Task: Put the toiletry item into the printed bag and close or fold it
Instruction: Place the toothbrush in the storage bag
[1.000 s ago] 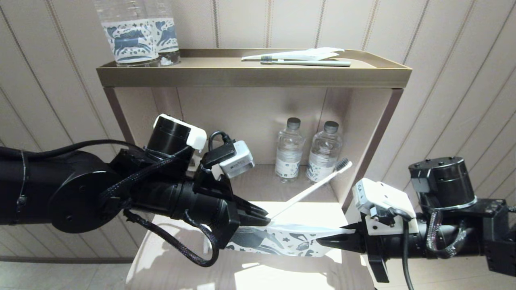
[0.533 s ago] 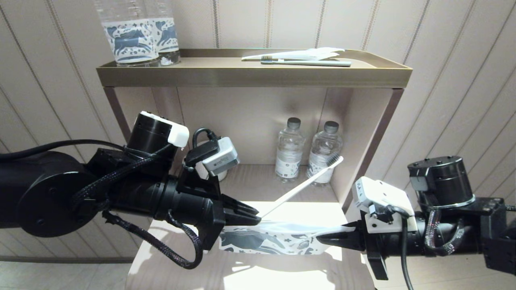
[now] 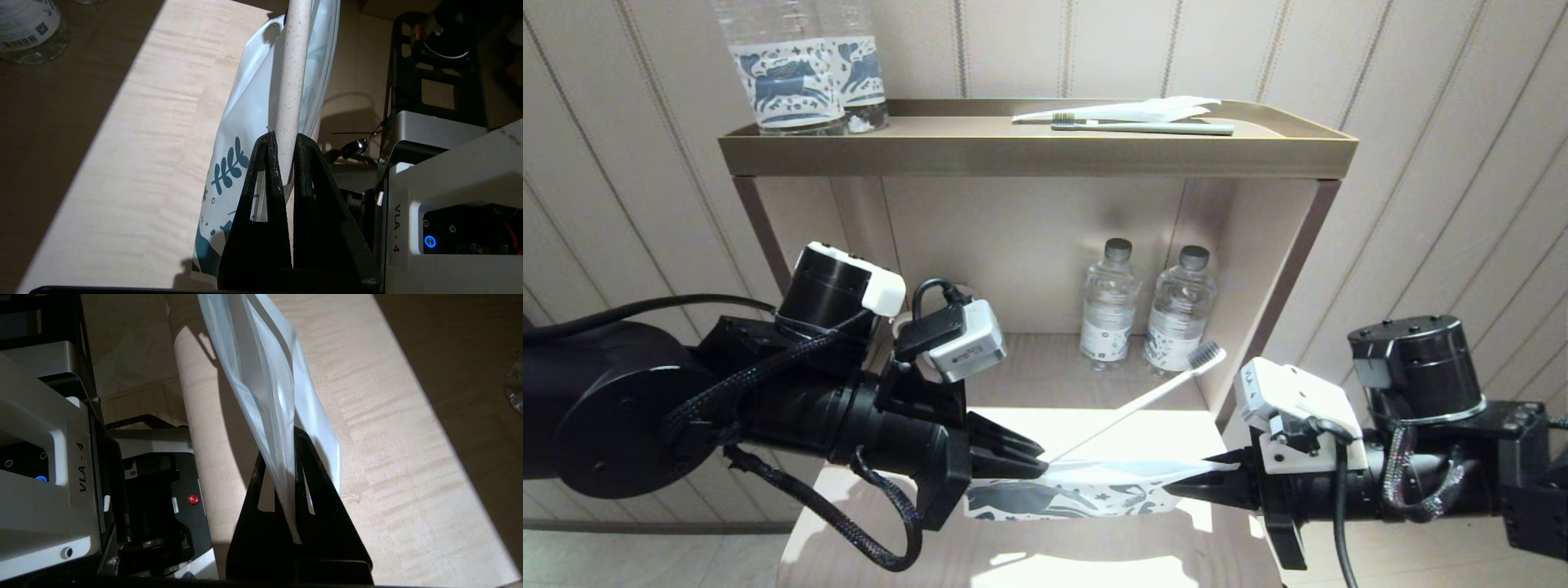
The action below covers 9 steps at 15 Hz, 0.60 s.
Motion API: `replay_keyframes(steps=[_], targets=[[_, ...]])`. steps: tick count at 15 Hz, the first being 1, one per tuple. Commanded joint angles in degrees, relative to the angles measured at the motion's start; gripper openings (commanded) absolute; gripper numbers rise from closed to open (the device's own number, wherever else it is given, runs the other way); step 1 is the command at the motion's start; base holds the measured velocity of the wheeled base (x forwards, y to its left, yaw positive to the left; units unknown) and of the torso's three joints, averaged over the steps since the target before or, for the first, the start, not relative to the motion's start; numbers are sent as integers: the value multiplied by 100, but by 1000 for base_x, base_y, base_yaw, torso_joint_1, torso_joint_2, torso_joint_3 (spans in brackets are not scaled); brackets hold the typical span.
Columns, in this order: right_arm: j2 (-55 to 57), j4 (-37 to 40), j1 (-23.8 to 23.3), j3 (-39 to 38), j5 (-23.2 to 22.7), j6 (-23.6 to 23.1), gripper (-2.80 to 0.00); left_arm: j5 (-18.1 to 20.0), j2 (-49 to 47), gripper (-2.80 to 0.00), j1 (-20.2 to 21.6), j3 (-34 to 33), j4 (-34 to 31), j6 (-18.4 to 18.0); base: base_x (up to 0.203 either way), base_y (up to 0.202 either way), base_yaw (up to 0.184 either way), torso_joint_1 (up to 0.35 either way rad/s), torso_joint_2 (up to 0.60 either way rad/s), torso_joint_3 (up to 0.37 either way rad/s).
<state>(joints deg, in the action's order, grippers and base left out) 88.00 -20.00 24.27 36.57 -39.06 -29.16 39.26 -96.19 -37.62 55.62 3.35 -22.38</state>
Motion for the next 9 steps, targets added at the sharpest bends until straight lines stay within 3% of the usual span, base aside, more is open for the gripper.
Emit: replay_keyframes(steps=[1, 9], targets=[[-20, -47, 25, -10, -23, -2, -280, 12, -131, -280, 0, 116, 29, 0, 0, 0, 0, 0, 0, 0], [22, -47, -1, 34, -14, 16, -280, 11, -229, -280, -41, 71, 206, -12, 0, 0, 0, 0, 0, 0]])
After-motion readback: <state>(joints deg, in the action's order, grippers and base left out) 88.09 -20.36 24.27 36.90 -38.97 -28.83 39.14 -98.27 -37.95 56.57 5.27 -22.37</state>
